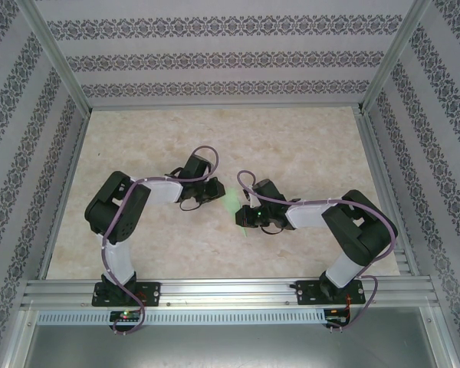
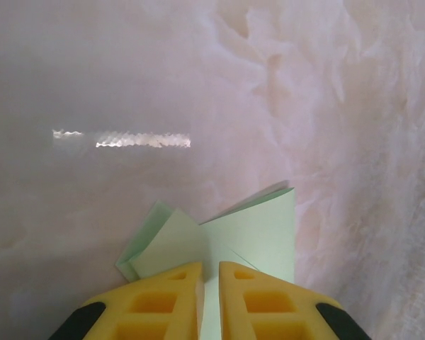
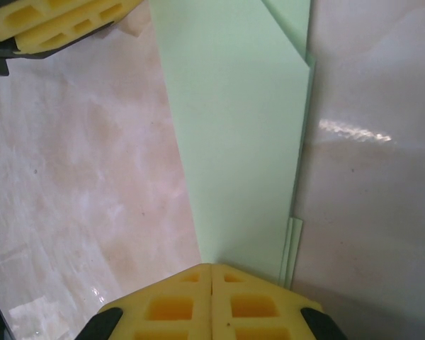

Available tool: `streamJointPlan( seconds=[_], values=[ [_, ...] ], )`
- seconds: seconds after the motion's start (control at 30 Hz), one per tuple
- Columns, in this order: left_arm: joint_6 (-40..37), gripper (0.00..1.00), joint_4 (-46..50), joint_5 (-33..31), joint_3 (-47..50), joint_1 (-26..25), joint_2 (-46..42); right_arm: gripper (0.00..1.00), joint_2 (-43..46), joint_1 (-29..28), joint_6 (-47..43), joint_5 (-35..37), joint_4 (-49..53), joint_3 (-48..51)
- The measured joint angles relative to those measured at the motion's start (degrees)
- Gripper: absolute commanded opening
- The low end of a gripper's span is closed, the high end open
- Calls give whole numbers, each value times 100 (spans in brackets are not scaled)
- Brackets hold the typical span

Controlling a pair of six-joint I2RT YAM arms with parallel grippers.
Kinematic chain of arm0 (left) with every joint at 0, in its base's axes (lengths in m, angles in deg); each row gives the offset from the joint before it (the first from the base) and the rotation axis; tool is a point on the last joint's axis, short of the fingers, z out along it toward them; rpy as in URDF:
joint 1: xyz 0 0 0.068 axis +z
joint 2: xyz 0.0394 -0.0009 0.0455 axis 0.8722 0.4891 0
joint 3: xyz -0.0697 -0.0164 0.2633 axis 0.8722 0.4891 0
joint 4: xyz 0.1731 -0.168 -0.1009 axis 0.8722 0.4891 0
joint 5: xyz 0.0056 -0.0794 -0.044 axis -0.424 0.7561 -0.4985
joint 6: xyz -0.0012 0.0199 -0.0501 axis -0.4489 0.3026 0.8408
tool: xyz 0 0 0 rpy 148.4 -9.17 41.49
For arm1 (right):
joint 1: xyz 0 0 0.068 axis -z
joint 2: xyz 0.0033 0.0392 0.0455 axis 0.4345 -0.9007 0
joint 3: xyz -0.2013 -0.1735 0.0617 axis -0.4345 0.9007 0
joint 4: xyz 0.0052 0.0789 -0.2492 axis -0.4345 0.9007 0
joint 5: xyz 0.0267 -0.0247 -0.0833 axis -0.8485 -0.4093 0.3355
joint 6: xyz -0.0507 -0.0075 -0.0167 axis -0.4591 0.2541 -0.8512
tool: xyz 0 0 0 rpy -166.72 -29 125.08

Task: Fold a paper plane with a square sheet of paper (pick it up from the middle)
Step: Fold the wing for the fifth time at the center of the table.

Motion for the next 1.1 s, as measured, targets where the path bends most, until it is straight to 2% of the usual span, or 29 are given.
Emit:
streamJointPlan(
  seconds=[0.2,0.4,0.63,0.87,1.1],
  values=[
    [-201,16,20,343,-50,321,79,6,0,0,0,0,-22,0],
    [-391,16,0,363,-50,791,79,6,0,0,0,0,-39,0],
    [-601,16,4,393,109,933,-151,6,31,-2,17,4,-37,-2],
    [-619,14,-173,632,313,702,-870,7,33,-13,188,26,9,-61],
    [-597,10,-389,896,308,120,-527,8,33,-48,286,94,321,-251]
  ],
)
